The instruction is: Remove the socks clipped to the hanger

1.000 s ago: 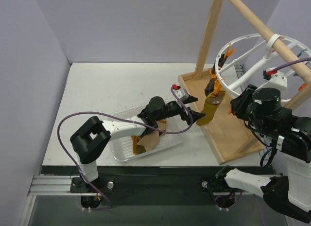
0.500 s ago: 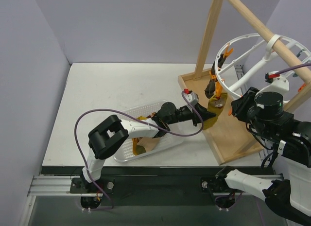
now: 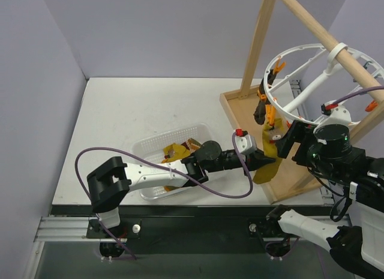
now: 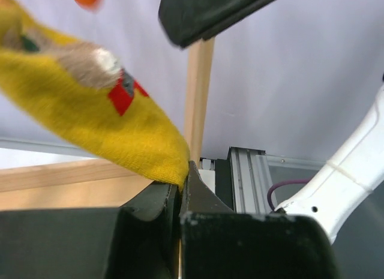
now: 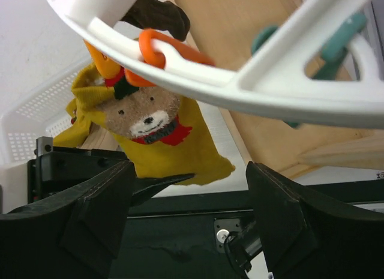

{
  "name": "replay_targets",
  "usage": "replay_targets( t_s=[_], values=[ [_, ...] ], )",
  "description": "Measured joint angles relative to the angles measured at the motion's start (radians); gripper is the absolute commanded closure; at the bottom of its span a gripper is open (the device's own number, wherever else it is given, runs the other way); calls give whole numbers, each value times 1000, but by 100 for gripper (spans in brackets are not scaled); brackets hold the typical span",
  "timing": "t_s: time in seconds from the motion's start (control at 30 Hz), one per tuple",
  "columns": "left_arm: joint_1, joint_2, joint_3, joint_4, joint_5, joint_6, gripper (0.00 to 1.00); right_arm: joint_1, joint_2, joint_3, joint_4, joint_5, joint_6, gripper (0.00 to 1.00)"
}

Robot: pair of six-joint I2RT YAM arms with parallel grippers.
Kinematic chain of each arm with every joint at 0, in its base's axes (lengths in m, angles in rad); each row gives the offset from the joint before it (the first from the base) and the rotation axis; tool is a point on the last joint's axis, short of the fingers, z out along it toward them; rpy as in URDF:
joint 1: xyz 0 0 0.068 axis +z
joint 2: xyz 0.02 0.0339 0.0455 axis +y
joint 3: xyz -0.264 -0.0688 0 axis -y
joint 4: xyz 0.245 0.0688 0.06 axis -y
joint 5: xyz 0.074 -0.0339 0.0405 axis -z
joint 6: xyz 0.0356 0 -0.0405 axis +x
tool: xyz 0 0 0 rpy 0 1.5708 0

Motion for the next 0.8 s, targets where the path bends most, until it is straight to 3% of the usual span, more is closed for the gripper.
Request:
replay_targets(
  t_s=[0.17, 0.27, 0.4, 0.5, 0.8],
  values=[
    [-35, -55, 0, -68, -61, 63, 100, 0, -58, 1, -22, -31, -2, 20],
    [-47, -59, 0, -116, -99, 92, 100, 0, -80, 16, -33, -65, -7, 28],
    [-75, -59, 0, -169, -149, 131, 100, 0, -85, 25, -15, -162, -20, 45],
    [-101, -59, 0, -194, -175, 150, 100, 0, -80, 27, 18, -222, -19, 51],
    [-158, -59, 15, -287, -277, 204, 100, 1, 28, 154, 52, -222, -18, 46]
  ],
)
